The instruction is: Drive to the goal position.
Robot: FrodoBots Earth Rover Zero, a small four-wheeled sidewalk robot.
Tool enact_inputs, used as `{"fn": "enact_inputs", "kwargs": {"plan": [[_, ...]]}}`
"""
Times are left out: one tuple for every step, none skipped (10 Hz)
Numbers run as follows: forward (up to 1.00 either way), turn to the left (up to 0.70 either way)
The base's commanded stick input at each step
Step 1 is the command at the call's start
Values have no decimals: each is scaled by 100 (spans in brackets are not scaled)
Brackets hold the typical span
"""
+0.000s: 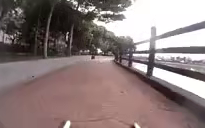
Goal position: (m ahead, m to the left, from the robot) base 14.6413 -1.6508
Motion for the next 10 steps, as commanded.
{"fn": "enact_inputs", "kwargs": {"plan": [[100,-5],[100,-23],[100,-33],[100,-14],[100,0],[100,0],[100,0],[100,0],[100,0],[100,0]]}}
